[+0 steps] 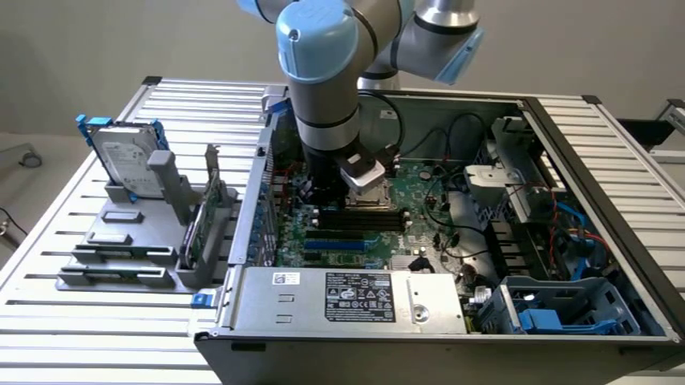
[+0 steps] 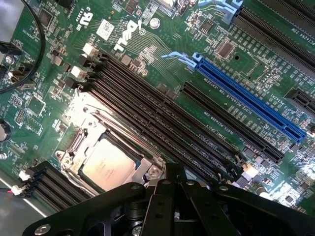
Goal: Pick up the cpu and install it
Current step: 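Install the first cpu locking lever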
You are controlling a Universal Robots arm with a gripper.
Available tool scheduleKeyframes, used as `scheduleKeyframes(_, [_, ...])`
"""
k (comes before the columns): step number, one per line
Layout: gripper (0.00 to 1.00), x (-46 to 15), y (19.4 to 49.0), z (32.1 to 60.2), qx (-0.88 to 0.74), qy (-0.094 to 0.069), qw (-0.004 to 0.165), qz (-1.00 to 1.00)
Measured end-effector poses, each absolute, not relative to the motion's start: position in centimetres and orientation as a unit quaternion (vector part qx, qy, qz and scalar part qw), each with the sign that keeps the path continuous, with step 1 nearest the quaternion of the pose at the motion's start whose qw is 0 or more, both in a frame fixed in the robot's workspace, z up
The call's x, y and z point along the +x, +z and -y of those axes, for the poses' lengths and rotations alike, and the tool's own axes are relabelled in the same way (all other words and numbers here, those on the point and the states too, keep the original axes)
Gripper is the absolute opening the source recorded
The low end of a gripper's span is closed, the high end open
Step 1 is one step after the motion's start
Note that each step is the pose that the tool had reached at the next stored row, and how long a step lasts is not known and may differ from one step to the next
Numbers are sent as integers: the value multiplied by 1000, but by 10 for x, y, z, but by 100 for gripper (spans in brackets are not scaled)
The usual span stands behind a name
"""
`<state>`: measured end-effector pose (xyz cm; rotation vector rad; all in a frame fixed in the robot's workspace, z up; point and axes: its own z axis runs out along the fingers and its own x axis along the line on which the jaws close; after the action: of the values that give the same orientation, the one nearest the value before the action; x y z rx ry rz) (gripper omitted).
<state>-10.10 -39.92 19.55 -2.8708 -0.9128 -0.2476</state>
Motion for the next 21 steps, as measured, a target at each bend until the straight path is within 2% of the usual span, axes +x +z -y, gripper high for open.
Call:
scheduleKeyframes(8, [11,-101,211,399,-948,-80,60,301])
scheduleKeyframes(14, [11,-101,216,393,-946,-69,64,309])
scheduleKeyframes(21, [11,-101,219,391,-932,-65,67,351])
